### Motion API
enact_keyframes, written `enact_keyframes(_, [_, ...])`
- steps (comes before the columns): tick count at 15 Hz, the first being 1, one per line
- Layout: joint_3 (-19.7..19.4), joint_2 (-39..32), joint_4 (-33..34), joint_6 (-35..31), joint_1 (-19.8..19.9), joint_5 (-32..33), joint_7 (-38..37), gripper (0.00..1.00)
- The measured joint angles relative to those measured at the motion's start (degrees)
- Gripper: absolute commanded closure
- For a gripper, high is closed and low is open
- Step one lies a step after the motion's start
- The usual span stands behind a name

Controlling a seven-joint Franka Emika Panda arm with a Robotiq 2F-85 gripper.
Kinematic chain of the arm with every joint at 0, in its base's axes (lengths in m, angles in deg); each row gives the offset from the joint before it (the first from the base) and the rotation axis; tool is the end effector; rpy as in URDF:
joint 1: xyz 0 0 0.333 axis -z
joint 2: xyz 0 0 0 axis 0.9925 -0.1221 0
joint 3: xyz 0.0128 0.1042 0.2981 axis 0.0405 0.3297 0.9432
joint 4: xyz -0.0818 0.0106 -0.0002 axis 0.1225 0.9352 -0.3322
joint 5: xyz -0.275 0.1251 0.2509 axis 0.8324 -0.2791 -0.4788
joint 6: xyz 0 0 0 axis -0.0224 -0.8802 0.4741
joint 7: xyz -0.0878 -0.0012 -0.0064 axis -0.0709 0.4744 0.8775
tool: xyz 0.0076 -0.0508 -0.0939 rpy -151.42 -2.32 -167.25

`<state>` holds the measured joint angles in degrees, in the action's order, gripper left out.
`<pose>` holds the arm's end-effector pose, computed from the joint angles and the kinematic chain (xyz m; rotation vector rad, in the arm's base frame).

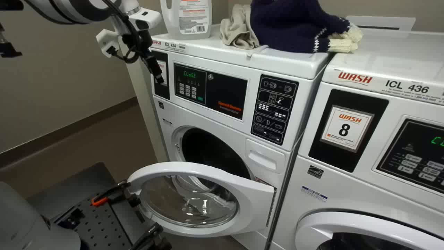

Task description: Close the door of the washing machine

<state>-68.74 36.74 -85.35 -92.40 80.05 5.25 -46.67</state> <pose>0.4184 0.1845 0.4071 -2.9969 0.3443 -0.4154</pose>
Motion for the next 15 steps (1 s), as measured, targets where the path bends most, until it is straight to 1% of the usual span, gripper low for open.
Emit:
enact_keyframes(5, [-1.27,-0.04,-0.19,0.09,-0.43,0.63,0.0,0.0])
enact_keyframes(8, [-3.69,0.02,-1.64,1.3,0.29,2.64,-0.01,0.0])
enact_keyframes(12, [-7.64,0.2,-3.85,9.12,3.59,8.39,-0.01,0.0])
enact_keyframes(15, [-10.83,0.02,-4.31,15.07,5.89,11.84,0.43,0.0])
